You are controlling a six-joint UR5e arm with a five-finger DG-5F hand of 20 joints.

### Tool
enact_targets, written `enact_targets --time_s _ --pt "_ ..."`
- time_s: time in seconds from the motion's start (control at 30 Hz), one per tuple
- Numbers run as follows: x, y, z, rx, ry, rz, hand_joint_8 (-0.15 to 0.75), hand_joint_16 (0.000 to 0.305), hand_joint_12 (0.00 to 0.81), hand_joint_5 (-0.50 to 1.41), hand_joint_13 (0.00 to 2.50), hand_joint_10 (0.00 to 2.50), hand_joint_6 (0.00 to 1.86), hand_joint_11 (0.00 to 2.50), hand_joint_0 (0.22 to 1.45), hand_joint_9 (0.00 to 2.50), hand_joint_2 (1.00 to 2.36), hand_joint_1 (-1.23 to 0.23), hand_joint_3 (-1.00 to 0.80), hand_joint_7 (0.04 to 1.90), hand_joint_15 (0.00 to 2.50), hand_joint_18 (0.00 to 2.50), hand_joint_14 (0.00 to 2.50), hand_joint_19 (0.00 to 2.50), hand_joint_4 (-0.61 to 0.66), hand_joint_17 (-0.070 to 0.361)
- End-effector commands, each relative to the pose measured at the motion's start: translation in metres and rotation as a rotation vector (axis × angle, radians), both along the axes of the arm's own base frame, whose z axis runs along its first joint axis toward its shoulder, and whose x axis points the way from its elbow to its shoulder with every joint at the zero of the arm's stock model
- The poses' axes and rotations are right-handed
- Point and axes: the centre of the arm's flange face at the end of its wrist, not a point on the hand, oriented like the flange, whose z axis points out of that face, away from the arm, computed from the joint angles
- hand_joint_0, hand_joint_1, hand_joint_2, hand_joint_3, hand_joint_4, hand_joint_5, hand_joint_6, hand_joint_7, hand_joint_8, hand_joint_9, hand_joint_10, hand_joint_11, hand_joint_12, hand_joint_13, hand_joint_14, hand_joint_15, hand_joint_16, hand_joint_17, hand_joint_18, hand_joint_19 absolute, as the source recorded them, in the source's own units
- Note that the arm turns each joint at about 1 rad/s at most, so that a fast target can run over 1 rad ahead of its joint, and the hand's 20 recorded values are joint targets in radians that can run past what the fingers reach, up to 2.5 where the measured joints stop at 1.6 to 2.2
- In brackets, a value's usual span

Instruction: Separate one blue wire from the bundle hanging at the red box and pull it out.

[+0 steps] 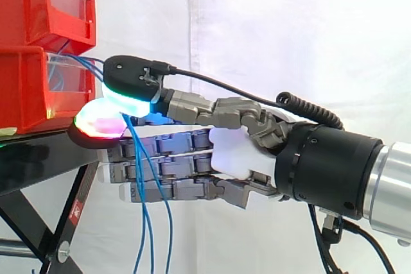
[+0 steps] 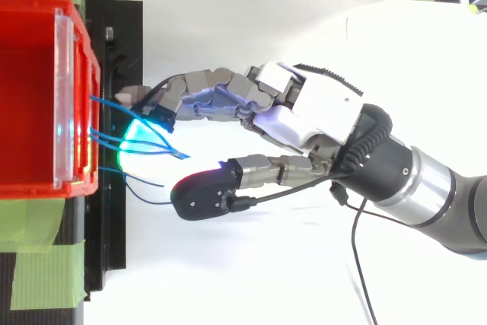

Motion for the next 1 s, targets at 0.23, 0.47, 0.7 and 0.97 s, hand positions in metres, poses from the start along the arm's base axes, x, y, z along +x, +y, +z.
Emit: enact_targets --time_s 0.23,0.47,0.7,0.97 --pt "-0.004 -0.004 0.012 0.015 0.013 0.001 0.309 0.053 0.39 -0.18 0.45 0.0 0.84 0.12 0.6 0.44 1.02 -0.68 -0.27 0.81 0.22 0.48 0.01 0.15 0.22 0.119" --pt "-0.01 -0.007 0.022 0.001 0.059 -0.001 0.312 0.053 0.391 -0.18 0.46 0.0 0.81 0.12 0.59 0.45 1.01 -0.68 -0.33 0.82 0.22 0.48 0.01 0.17 0.24 0.119" --pt "-0.011 -0.009 0.021 -0.004 0.071 0.0 0.313 0.054 0.394 -0.17 0.46 0.0 0.77 0.12 0.58 0.45 1.01 -0.67 -0.36 0.85 0.22 0.48 0.01 0.17 0.25 0.121" --pt "-0.011 -0.013 0.021 0.003 0.067 0.002 0.314 0.053 0.39 -0.17 0.48 0.0 0.8 0.12 0.6 0.46 1.01 -0.67 -0.32 0.82 0.23 0.5 0.01 0.18 0.24 0.119"
